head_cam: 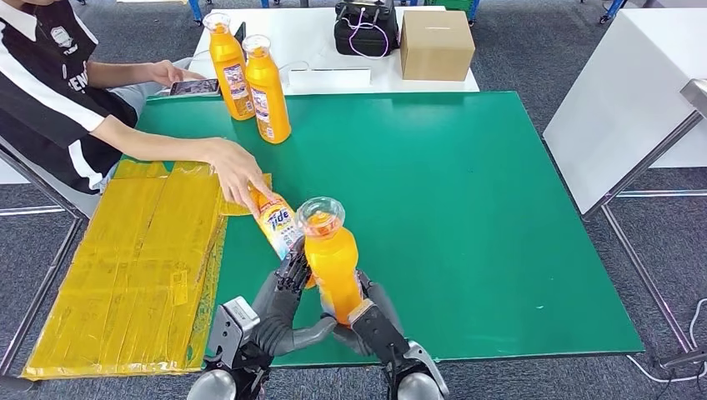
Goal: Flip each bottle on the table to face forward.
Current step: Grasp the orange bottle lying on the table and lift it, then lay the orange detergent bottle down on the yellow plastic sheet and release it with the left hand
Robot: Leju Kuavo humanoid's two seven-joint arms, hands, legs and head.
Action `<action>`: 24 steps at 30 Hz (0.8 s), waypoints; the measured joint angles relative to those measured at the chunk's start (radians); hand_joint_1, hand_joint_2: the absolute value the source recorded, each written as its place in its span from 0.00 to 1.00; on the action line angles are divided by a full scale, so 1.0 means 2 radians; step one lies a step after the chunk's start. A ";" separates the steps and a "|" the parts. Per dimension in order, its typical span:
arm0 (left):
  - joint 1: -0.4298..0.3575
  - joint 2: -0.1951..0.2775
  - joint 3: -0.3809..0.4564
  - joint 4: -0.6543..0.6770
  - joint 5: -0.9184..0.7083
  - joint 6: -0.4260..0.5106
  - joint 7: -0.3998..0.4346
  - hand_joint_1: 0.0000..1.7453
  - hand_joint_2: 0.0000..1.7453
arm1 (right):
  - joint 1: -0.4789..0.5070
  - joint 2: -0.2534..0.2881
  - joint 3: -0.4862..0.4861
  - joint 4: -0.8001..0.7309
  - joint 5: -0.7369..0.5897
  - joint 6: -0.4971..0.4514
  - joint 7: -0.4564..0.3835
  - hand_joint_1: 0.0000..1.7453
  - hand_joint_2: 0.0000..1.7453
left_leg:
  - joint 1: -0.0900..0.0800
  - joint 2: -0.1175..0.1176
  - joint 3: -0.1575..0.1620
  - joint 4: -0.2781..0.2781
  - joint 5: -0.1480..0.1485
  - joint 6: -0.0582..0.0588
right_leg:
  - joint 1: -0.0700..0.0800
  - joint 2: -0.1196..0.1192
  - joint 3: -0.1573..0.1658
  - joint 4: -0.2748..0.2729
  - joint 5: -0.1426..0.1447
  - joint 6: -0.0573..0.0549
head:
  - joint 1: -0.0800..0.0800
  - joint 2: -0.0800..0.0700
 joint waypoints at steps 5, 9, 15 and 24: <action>-0.005 0.000 0.002 0.003 0.002 0.001 0.001 0.00 1.00 | -0.002 0.000 0.016 0.019 0.008 -0.004 0.000 1.00 1.00 | 0.000 0.000 0.000 0.000 0.000 0.000 | 0.000 0.000 0.000 0.000 0.000 0.000 | 0.000 0.000; -0.006 0.000 0.003 0.007 0.009 0.003 0.004 0.00 1.00 | -0.007 0.000 0.020 0.033 0.013 -0.005 0.000 1.00 1.00 | 0.000 0.000 0.000 0.000 0.000 0.000 | 0.000 0.000 0.000 0.000 0.000 0.000 | 0.000 0.000; -0.007 0.000 0.006 0.016 0.021 0.007 0.010 0.00 1.00 | -0.011 -0.001 0.026 0.054 0.026 -0.013 0.000 1.00 1.00 | 0.000 0.000 0.000 0.000 0.000 0.000 | 0.000 0.000 0.000 0.000 0.000 0.000 | 0.000 0.000; -0.014 0.000 0.010 0.030 0.028 0.022 0.012 1.00 1.00 | -0.015 -0.001 0.034 0.069 0.032 -0.015 0.001 1.00 1.00 | 0.000 0.000 0.000 0.000 0.000 0.000 | 0.000 0.000 0.000 0.000 0.000 0.000 | 0.000 0.000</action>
